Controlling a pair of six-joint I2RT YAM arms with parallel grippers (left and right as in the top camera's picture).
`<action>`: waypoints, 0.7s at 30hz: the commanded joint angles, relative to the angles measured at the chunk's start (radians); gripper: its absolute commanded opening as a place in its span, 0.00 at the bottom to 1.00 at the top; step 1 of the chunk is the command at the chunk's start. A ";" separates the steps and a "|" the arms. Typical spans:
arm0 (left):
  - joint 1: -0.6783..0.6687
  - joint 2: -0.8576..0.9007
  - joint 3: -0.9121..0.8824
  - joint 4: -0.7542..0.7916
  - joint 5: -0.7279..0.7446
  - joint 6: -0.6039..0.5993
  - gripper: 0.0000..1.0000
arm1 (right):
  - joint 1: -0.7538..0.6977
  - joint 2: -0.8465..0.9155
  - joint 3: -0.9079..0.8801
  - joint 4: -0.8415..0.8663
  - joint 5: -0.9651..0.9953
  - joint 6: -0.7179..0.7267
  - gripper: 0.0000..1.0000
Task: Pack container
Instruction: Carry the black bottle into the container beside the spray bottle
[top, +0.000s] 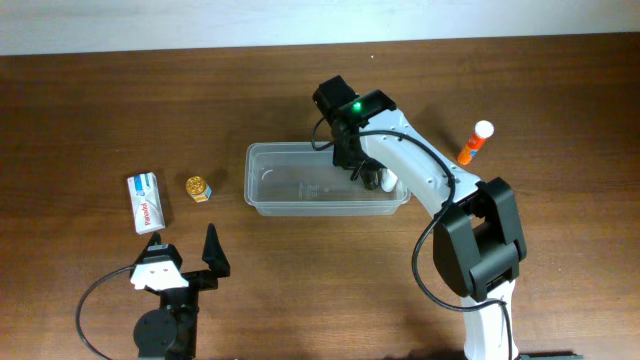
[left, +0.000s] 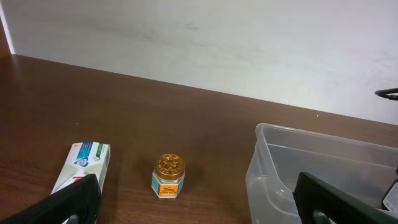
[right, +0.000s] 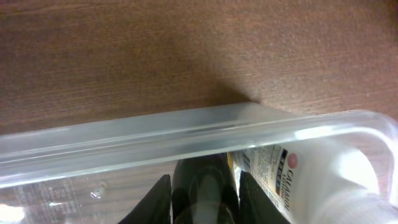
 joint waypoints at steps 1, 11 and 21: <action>0.006 -0.009 -0.001 -0.005 0.007 0.020 0.99 | -0.003 0.003 -0.011 0.008 0.020 0.015 0.30; 0.006 -0.009 -0.001 -0.005 0.007 0.020 0.99 | -0.023 0.003 -0.005 -0.006 0.009 0.014 0.38; 0.006 -0.009 -0.001 -0.005 0.007 0.020 0.99 | -0.035 -0.003 0.060 -0.066 0.020 0.009 0.42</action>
